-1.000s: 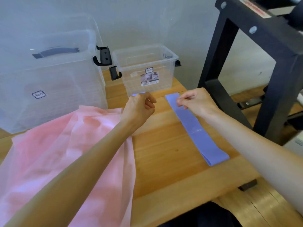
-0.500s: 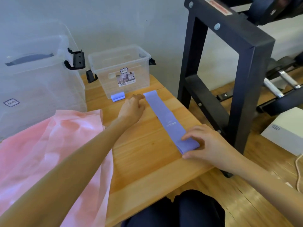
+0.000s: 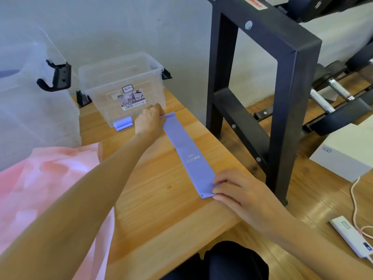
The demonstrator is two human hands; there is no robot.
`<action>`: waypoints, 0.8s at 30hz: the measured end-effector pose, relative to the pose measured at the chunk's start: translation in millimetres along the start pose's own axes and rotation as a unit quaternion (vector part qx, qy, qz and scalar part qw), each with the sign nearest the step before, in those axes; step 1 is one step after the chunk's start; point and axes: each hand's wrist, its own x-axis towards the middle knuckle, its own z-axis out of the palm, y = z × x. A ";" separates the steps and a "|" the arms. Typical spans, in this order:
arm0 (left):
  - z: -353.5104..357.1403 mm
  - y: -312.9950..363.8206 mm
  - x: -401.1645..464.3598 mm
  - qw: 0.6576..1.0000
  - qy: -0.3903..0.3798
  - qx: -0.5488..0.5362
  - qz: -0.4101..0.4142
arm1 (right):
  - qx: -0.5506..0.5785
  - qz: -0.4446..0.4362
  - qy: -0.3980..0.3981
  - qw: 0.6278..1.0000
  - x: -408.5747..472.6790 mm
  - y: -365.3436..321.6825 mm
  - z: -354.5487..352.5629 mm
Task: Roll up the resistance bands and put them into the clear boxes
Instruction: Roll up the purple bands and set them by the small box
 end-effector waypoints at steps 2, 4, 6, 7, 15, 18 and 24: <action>-4.8 -1.9 1.3 0.998 0.010 -0.065 -0.012 | -0.020 -0.025 0.010 0.999 -0.6 -5.4 -0.3; -15.0 -6.3 1.7 0.991 0.013 -0.131 -0.032 | -0.038 -0.043 0.026 0.998 -0.3 -13.0 2.4; -27.1 -12.9 -3.0 0.985 0.014 -0.163 -0.046 | -0.044 -0.060 0.028 0.997 0.0 -24.7 8.3; -32.8 -17.2 -7.3 0.984 0.014 -0.172 -0.050 | -0.044 -0.073 0.020 0.996 -0.1 -31.5 10.9; -59.4 -75.6 -48.5 0.979 0.044 -0.178 -0.087 | -0.035 -0.118 -0.020 0.992 -0.1 -78.9 42.8; -59.8 -85.7 -54.6 0.965 0.050 -0.223 -0.128 | -0.038 -0.115 -0.021 0.992 0.1 -90.0 46.2; -52.4 -93.5 -56.5 0.942 0.053 -0.287 -0.169 | -0.043 -0.101 -0.037 0.993 1.9 -103.1 43.1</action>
